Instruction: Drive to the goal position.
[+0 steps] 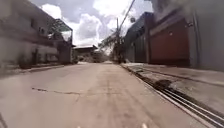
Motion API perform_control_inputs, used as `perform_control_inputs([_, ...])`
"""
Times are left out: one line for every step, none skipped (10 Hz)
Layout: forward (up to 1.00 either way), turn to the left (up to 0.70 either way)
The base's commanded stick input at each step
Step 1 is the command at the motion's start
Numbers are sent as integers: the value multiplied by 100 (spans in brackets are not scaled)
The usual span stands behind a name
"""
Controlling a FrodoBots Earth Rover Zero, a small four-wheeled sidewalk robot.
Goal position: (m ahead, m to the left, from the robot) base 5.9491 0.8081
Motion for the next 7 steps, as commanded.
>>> perform_control_inputs([70, 0])
perform_control_inputs([70, 0])
perform_control_inputs([70, 0])
perform_control_inputs([70, 0])
perform_control_inputs([70, 0])
perform_control_inputs([70, 0])
perform_control_inputs([70, 0])
